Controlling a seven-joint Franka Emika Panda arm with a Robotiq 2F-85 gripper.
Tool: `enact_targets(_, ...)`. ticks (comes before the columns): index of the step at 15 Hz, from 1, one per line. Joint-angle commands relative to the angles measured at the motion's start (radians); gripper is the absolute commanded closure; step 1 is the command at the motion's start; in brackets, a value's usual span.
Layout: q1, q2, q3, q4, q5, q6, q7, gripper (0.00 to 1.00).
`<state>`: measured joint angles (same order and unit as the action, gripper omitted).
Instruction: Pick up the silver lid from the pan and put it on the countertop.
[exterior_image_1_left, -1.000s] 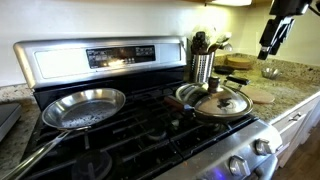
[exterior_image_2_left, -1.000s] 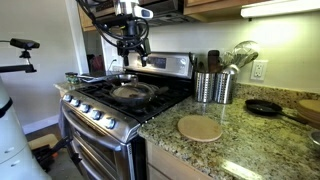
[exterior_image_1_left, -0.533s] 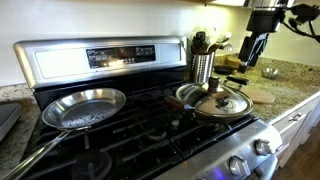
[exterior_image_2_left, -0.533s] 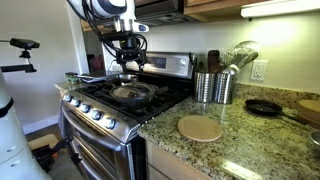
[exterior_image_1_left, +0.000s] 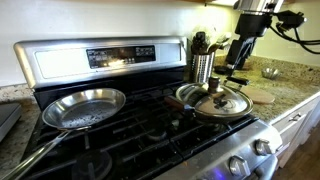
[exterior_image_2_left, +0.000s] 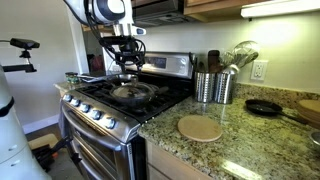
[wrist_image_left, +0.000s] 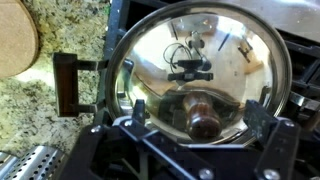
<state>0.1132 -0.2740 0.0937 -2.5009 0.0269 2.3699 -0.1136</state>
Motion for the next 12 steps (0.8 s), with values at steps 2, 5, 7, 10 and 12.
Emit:
enact_targets(2, 0.018, 0.088, 0.008, 0.034, 0.015, 0.073, 0.006, 0.0)
enact_targets(5, 0.018, 0.132, 0.011, 0.052, 0.014, 0.096, -0.002, 0.0)
enact_targets(7, 0.017, 0.161, 0.015, 0.067, 0.013, 0.109, 0.0, 0.0)
enact_targets(10, 0.016, 0.201, 0.02, 0.087, 0.013, 0.125, 0.0, 0.0)
enact_targets(12, 0.016, 0.218, 0.024, 0.101, 0.014, 0.116, 0.007, 0.0)
